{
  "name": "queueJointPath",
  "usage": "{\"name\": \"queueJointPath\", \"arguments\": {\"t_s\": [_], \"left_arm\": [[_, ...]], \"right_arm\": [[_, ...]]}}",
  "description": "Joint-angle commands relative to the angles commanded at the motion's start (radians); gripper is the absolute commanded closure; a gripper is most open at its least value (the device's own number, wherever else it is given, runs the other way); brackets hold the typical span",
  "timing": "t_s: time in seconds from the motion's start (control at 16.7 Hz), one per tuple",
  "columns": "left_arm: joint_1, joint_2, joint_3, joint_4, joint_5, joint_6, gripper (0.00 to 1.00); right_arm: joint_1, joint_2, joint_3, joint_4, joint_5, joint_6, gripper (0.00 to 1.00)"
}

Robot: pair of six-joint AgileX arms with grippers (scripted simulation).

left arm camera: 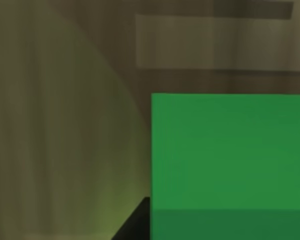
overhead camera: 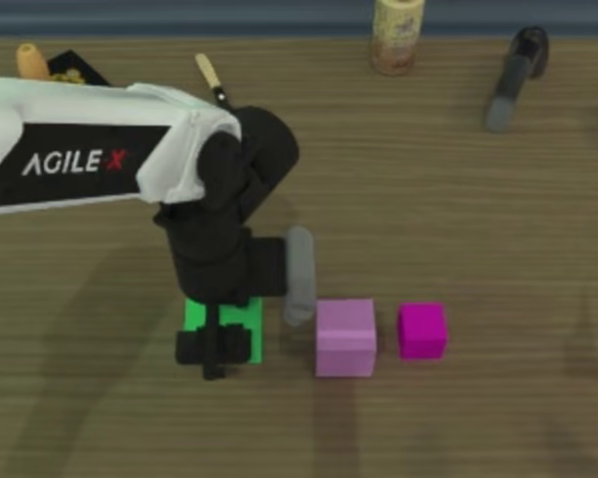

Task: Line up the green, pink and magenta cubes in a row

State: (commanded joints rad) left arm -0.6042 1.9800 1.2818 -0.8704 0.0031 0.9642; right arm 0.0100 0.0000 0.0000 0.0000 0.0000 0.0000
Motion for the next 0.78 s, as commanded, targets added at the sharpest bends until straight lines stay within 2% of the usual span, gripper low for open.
{"name": "queueJointPath", "arguments": {"t_s": [0.54, 0.78], "left_arm": [[0.000, 0.000, 0.000, 0.000, 0.000, 0.000, 0.02], [0.000, 0.000, 0.000, 0.000, 0.000, 0.000, 0.00]], "right_arm": [[0.000, 0.000, 0.000, 0.000, 0.000, 0.000, 0.00], [0.000, 0.000, 0.000, 0.000, 0.000, 0.000, 0.00]]}}
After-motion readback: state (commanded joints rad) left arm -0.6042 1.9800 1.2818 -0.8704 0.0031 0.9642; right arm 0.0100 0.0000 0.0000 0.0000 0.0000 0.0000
